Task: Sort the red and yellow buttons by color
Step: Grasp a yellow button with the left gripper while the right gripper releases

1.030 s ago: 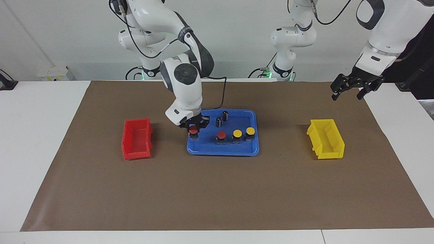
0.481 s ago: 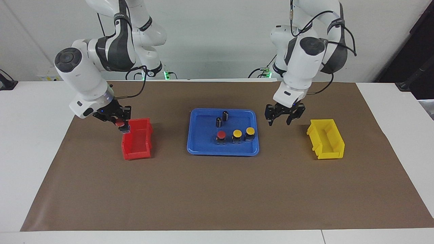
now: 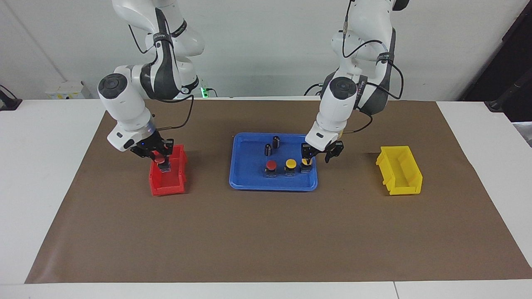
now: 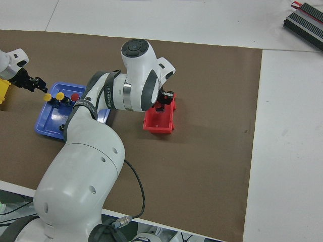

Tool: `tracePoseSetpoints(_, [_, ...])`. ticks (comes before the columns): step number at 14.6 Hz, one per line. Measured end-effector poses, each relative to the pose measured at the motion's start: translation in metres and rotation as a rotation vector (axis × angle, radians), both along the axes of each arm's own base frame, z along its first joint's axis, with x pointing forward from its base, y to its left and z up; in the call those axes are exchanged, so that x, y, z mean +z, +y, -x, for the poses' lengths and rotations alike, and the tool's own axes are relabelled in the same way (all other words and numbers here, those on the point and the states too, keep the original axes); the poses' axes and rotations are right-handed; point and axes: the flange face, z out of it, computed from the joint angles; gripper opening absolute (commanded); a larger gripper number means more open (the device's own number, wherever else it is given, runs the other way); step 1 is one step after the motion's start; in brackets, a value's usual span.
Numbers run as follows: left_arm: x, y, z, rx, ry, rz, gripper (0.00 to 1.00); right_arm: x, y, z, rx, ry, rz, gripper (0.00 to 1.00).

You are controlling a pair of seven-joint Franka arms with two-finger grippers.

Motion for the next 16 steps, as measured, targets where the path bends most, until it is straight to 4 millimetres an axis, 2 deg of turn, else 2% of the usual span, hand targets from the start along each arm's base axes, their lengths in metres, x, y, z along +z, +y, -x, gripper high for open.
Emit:
tracePoseSetpoints(3, [-0.005, -0.010, 0.008, -0.014, -0.003, 0.007, 0.72, -0.034, -0.001, 0.017, -0.002, -0.009, 0.001, 0.28])
tracePoseSetpoints(5, [-0.011, -0.015, 0.014, -0.021, -0.008, 0.012, 0.72, -0.045, -0.001, 0.023, -0.003, -0.020, 0.001, 0.35])
tracePoseSetpoints(6, [-0.013, -0.017, 0.015, -0.024, -0.009, 0.014, 0.72, -0.044, -0.001, 0.024, -0.003, -0.027, 0.001, 0.42])
tracePoseSetpoints(7, [-0.014, -0.018, 0.017, -0.025, -0.009, 0.014, 0.72, -0.042, -0.001, 0.025, -0.003, -0.030, 0.001, 0.53])
tracePoseSetpoints(8, [-0.015, -0.018, 0.017, -0.025, -0.010, 0.015, 0.72, -0.041, -0.002, 0.026, -0.003, -0.030, 0.002, 0.71])
tracePoseSetpoints(9, [-0.015, -0.018, 0.017, -0.025, -0.013, 0.017, 0.72, -0.042, -0.002, 0.027, -0.004, -0.029, 0.002, 0.77])
tracePoseSetpoints(11, [-0.017, -0.018, 0.018, -0.025, -0.014, 0.018, 0.59, -0.040, -0.002, 0.026, -0.004, -0.031, 0.002, 0.79])
tracePoseSetpoints(12, [-0.018, -0.018, 0.018, -0.024, -0.015, 0.019, 0.56, -0.034, -0.002, 0.023, -0.003, -0.029, 0.002, 0.79])
tracePoseSetpoints(13, [-0.019, -0.018, 0.019, -0.024, -0.016, 0.020, 0.42, -0.025, -0.002, 0.019, -0.001, -0.018, 0.001, 0.81])
tracePoseSetpoints(14, [-0.020, -0.020, 0.020, -0.017, -0.021, 0.024, 0.19, -0.011, -0.001, 0.012, -0.001, -0.003, 0.001, 0.83])
tracePoseSetpoints(15, [-0.021, -0.023, 0.022, -0.008, -0.026, 0.028, 0.06, 0.007, -0.001, 0.004, 0.000, 0.009, 0.001, 0.87])
tracePoseSetpoints(16, [-0.022, -0.026, 0.024, -0.003, -0.030, 0.031, 0.01, 0.027, 0.000, -0.004, 0.002, 0.016, 0.000, 0.92])
